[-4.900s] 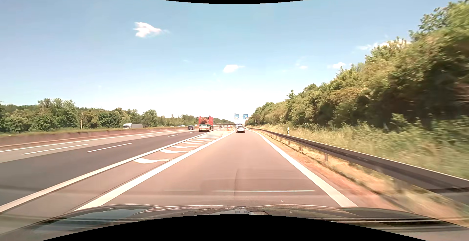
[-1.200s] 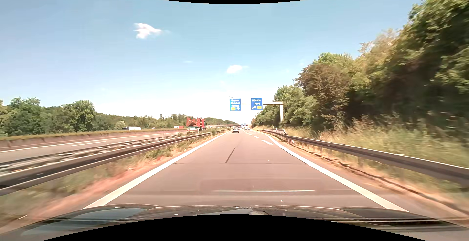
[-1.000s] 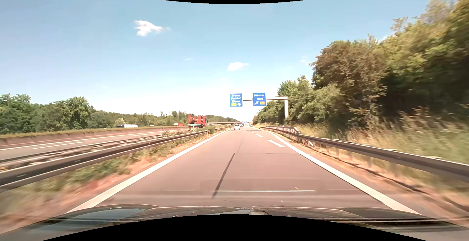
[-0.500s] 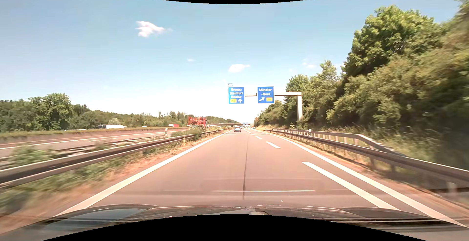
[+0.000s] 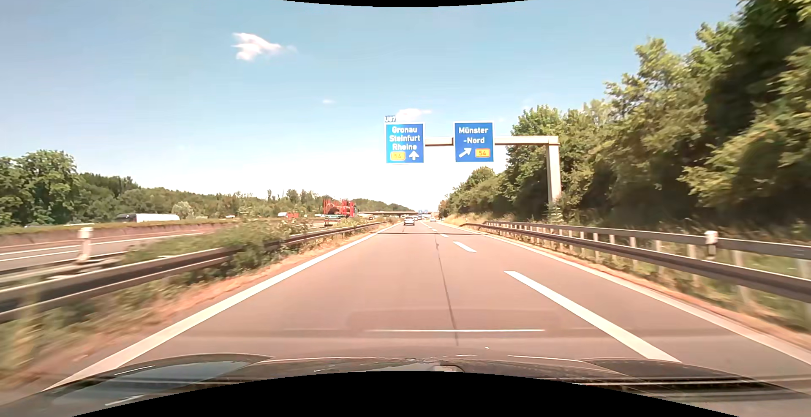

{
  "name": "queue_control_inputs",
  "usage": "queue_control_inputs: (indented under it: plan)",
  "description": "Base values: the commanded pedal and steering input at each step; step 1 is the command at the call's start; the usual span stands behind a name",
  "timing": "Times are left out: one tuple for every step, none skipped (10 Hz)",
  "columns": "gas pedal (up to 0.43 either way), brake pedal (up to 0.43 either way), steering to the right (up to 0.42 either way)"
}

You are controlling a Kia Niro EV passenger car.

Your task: Follow the waypoints while adhering to traffic rules and regulations

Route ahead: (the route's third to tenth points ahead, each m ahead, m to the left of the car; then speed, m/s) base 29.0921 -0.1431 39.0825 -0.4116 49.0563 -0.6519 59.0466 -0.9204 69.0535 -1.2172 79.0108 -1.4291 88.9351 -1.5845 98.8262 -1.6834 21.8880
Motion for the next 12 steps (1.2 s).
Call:
queue_control_inputs:
  plan:
    - [0.24, 0.0, 0.0]
    - [0.24, 0.0, 0.0]
    - [0.24, 0.0, -0.001]
    - [0.24, 0.0, 0.0]
    - [0.24, 0.0, 0.0]
    - [0.24, 0.0, 0.0]
    - [0.24, 0.0, 0.0]
    - [0.24, 0.0, 0.0]
    - [0.24, 0.0, 0.0]
    - [0.24, 0.0, -0.002]
    - [0.24, 0.0, -0.003]
    - [0.24, 0.0, -0.003]
